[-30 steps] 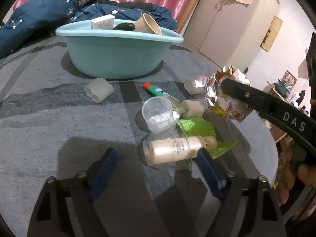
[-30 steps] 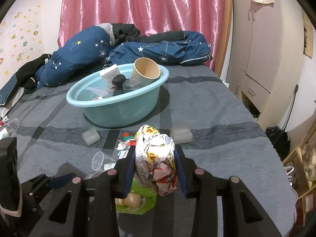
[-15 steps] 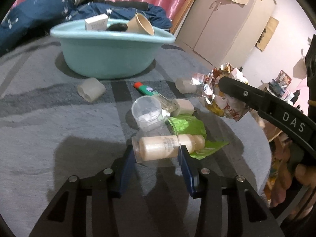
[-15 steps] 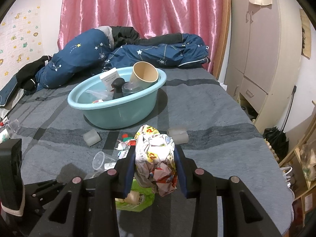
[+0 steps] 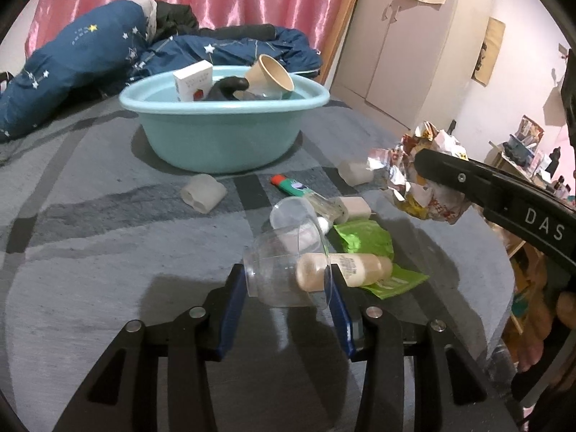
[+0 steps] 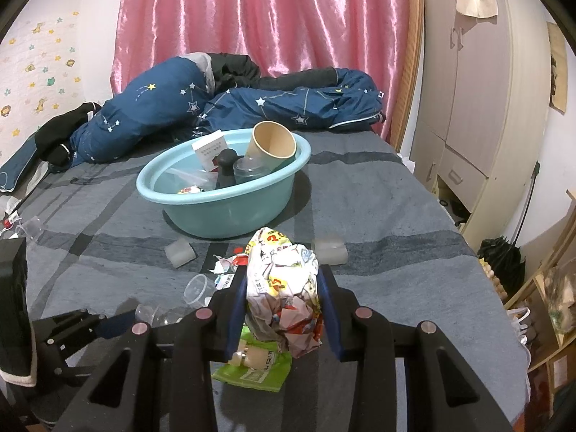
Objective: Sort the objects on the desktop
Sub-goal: 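Carry the clear cup with the left tool over the basin while the right tool carries the wrapper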
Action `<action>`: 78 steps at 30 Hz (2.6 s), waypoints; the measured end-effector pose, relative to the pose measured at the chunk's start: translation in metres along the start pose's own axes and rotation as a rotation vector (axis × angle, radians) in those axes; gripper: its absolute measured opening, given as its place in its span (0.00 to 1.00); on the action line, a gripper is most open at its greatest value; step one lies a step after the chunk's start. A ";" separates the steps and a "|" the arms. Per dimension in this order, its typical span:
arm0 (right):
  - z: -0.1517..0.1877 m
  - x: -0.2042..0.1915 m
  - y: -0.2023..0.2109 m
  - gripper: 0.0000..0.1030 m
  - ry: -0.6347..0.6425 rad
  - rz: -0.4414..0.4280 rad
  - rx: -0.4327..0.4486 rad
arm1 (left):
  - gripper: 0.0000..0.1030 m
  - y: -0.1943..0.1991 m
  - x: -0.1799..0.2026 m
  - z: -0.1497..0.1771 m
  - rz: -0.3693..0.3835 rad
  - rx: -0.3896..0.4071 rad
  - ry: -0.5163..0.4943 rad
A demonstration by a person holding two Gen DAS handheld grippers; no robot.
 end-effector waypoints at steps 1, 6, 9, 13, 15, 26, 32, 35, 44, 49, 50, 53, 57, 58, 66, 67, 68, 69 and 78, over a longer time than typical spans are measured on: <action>0.000 -0.001 0.001 0.39 0.001 0.000 0.002 | 0.47 0.001 -0.002 -0.001 -0.002 0.002 0.005; -0.003 -0.006 0.007 0.39 0.009 -0.004 0.010 | 0.47 0.011 -0.009 -0.005 -0.029 0.025 0.001; -0.004 -0.008 0.010 0.39 0.013 -0.008 0.013 | 0.47 0.016 -0.013 -0.008 -0.044 0.038 0.000; -0.006 -0.012 0.014 0.39 0.022 -0.014 0.017 | 0.47 0.025 -0.016 -0.013 -0.068 0.058 -0.005; -0.007 -0.014 0.016 0.39 0.025 -0.016 0.022 | 0.47 0.028 -0.018 -0.016 -0.077 0.067 -0.007; -0.017 -0.022 0.032 0.39 0.049 -0.027 0.051 | 0.47 0.052 -0.022 -0.034 -0.112 0.110 -0.015; -0.029 -0.027 0.042 0.39 0.064 -0.036 0.074 | 0.47 0.062 -0.025 -0.048 -0.120 0.129 -0.016; -0.038 -0.029 0.048 0.39 0.079 -0.037 0.095 | 0.47 0.068 -0.025 -0.055 -0.125 0.143 -0.022; -0.062 -0.040 0.063 0.39 0.103 -0.048 0.145 | 0.47 0.082 -0.023 -0.084 -0.128 0.192 -0.026; -0.078 -0.044 0.067 0.39 0.111 -0.055 0.168 | 0.47 0.086 -0.025 -0.101 -0.126 0.209 -0.027; -0.081 -0.045 0.067 0.39 0.110 -0.059 0.173 | 0.47 0.087 -0.025 -0.103 -0.127 0.213 -0.028; -0.092 -0.047 0.067 0.39 0.111 -0.061 0.185 | 0.47 0.088 -0.027 -0.112 -0.126 0.222 -0.025; -0.106 -0.049 0.064 0.39 0.110 -0.068 0.198 | 0.47 0.091 -0.031 -0.127 -0.120 0.236 -0.022; -0.108 -0.050 0.063 0.39 0.112 -0.068 0.200 | 0.47 0.091 -0.030 -0.128 -0.121 0.238 -0.023; -0.132 -0.056 0.047 0.39 0.117 -0.085 0.204 | 0.47 0.083 -0.036 -0.152 -0.120 0.240 -0.034; -0.135 -0.056 0.044 0.39 0.114 -0.088 0.203 | 0.47 0.082 -0.037 -0.154 -0.122 0.238 -0.037; -0.139 -0.056 0.041 0.39 0.111 -0.090 0.201 | 0.47 0.080 -0.038 -0.157 -0.126 0.236 -0.043; -0.143 -0.055 0.039 0.39 0.106 -0.094 0.200 | 0.47 0.077 -0.040 -0.160 -0.129 0.232 -0.045; -0.167 -0.050 0.013 0.39 0.074 -0.124 0.174 | 0.47 0.057 -0.051 -0.185 -0.126 0.214 -0.046</action>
Point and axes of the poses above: each gripper's, at about its wrist camera, not at the fingertips, and y roughly against the way its jaws point, x to its right, z to its underside, the point moved 6 cm from there along -y, roughly the way its jaws point, and after that the axes turned 2 degrees about -z, right-handed, at the moved point
